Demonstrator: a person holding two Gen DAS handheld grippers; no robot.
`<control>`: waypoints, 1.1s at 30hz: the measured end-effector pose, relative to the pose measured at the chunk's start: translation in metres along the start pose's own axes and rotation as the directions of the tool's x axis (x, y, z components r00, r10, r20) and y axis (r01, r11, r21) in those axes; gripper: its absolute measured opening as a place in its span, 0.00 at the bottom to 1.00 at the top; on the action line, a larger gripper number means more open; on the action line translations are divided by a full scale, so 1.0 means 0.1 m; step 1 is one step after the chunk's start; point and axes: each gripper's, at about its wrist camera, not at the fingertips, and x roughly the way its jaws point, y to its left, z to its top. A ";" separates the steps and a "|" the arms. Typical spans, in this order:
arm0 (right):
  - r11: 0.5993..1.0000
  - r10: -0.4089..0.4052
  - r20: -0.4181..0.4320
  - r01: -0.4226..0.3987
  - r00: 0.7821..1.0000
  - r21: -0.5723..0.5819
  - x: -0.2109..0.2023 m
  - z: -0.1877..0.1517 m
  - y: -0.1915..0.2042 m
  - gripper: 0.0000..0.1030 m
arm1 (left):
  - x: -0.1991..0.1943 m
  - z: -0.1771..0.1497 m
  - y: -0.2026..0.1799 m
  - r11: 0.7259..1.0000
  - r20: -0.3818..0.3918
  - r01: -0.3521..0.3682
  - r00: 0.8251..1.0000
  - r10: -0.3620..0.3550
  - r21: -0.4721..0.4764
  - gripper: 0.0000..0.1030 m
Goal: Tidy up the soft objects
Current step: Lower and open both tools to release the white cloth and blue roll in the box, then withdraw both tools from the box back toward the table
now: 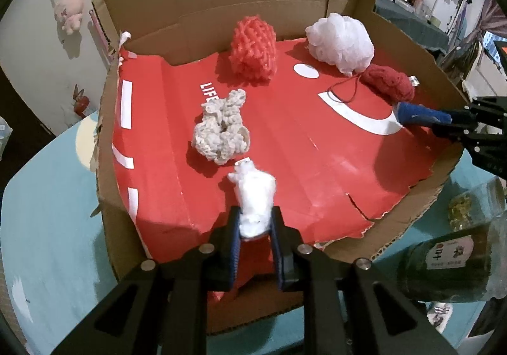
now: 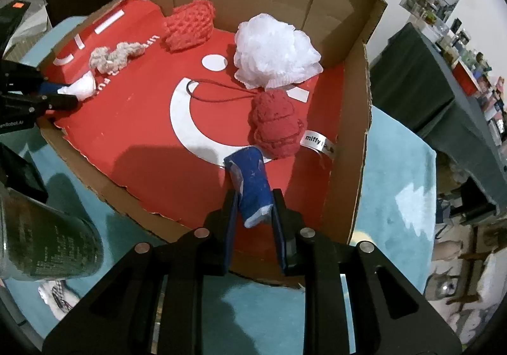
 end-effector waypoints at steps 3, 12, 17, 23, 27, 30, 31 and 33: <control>1.000 -0.006 -0.014 0.006 1.000 0.002 0.02 0.00 -0.01 0.20 | 0.01 0.00 -0.01 1.000 -0.004 -0.003 1.000 0.003 0.003 0.19; 1.000 -0.019 -0.030 0.019 0.999 -0.006 0.04 0.01 0.02 0.21 | 0.00 0.01 -0.03 1.000 -0.007 -0.006 1.000 0.006 0.013 0.21; 1.000 -0.027 -0.037 0.027 0.999 -0.014 0.04 0.00 0.03 0.22 | 0.00 0.00 -0.05 1.000 -0.004 0.001 1.000 -0.001 0.021 0.25; 0.999 -0.037 -0.040 0.036 0.999 -0.027 0.05 -0.01 0.04 0.23 | -0.01 -0.01 -0.09 0.999 0.004 0.005 1.000 -0.006 0.038 0.34; 0.999 -0.037 -0.041 0.036 0.998 -0.030 0.04 -0.01 0.05 0.24 | -0.03 -0.01 -0.09 0.999 0.010 0.014 1.000 -0.014 0.039 0.39; 0.999 -0.034 -0.043 0.032 0.998 -0.034 0.03 -0.01 0.06 0.28 | -0.04 -0.02 -0.10 0.999 0.014 0.019 1.000 -0.020 0.039 0.42; 0.999 -0.032 -0.043 0.031 0.999 -0.037 0.03 -0.01 0.07 0.31 | -0.04 -0.02 -0.10 0.999 0.016 0.021 1.000 -0.022 0.039 0.44; 0.999 -0.023 -0.021 0.022 1.000 -0.049 -0.02 -0.02 0.10 0.62 | -0.06 -0.02 -0.11 0.999 0.020 0.025 0.999 -0.026 0.038 0.45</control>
